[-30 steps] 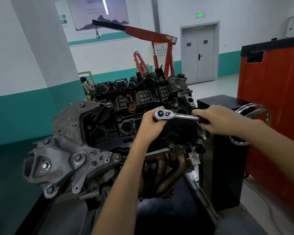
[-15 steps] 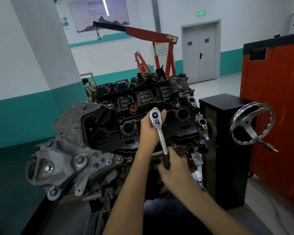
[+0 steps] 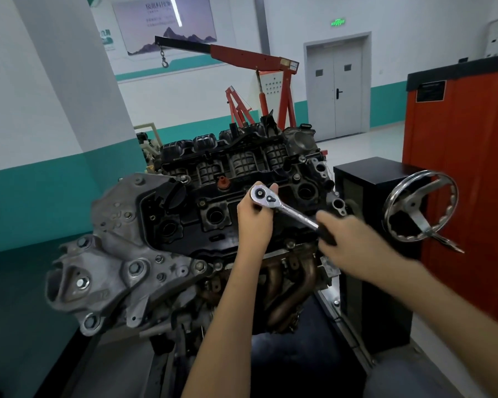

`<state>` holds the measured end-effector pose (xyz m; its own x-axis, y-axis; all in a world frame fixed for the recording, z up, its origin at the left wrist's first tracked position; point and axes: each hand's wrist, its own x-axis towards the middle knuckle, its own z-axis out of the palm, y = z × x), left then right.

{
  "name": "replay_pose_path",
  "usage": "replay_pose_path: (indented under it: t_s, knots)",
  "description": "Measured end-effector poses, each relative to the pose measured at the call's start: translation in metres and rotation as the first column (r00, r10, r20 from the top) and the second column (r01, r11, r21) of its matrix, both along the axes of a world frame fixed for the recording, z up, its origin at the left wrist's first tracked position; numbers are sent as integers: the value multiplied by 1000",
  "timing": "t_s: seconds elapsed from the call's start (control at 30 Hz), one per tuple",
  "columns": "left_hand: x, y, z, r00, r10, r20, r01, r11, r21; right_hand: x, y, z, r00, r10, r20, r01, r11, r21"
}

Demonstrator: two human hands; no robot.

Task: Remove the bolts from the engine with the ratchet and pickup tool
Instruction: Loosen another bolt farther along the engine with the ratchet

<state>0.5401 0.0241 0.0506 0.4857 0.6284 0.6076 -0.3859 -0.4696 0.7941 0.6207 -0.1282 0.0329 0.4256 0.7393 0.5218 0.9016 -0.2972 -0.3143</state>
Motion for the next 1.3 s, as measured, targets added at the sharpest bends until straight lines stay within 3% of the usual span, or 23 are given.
replay_pose_path:
  t_s: [0.13, 0.23, 0.33, 0.4, 0.47, 0.53, 0.63, 0.7, 0.77, 0.83, 0.93, 1.0, 1.1, 1.2, 1.23, 1.3]
  knots:
    - [5, -7, 5, 998, -12, 69, 23, 988, -152, -76, 37, -52, 885, 124, -449, 14, 957, 290]
    - [0, 1, 11, 1000, -16, -11, 14, 986, -166, -94, 55, -53, 841, 189, -506, -18, 946, 324]
    - [-6, 7, 9, 992, -10, -122, 23, 994, 108, -52, 28, -39, 923, 133, -360, -82, 985, 154]
    - [-7, 6, 11, 985, -34, -172, 62, 985, 160, -9, 3, -15, 968, 118, -222, -122, 993, -4]
    - [-4, 5, 14, 983, -19, -185, 55, 979, 194, 30, -10, 22, 996, 75, 56, -63, 980, -191]
    - [-4, 4, 13, 986, -18, -166, 46, 985, 169, 48, -9, 56, 954, 62, 295, 25, 959, -283]
    - [-5, 5, 6, 996, -6, -93, 6, 1000, 4, 36, -1, 60, 930, 17, 367, 71, 972, -224]
    - [-5, 4, 4, 1000, 2, -20, -3, 999, -50, 11, 0, 29, 975, -44, 217, 72, 990, -120]
    - [-3, -1, 4, 1000, 2, 4, -2, 999, -43, -24, 4, -10, 993, -11, -119, 12, 1000, 11]
    - [1, -7, 5, 999, -3, 40, 6, 998, -67, -60, 20, -39, 921, 71, -383, 3, 982, 189]
    - [1, -6, 8, 997, -39, 70, 51, 981, -185, -91, 46, -54, 826, 167, -539, 16, 948, 318]
    - [-4, 1, 9, 999, -37, -15, 36, 997, -67, -81, 42, -47, 856, 168, -489, -41, 965, 260]
    - [-7, 11, 9, 988, -38, -149, 54, 993, 104, -28, 10, -18, 938, 150, -312, -140, 989, 54]
    - [-5, 10, 13, 979, -21, -202, 61, 979, 193, 32, -11, 35, 993, 70, 92, -45, 966, -256]
    - [-5, 8, 13, 978, -23, -206, 65, 977, 202, 44, -11, 53, 973, 66, 223, 7, 949, -314]
    - [-5, 5, 11, 982, -26, -186, 57, 985, 164, 50, -6, 73, 938, 73, 339, 44, 944, -326]
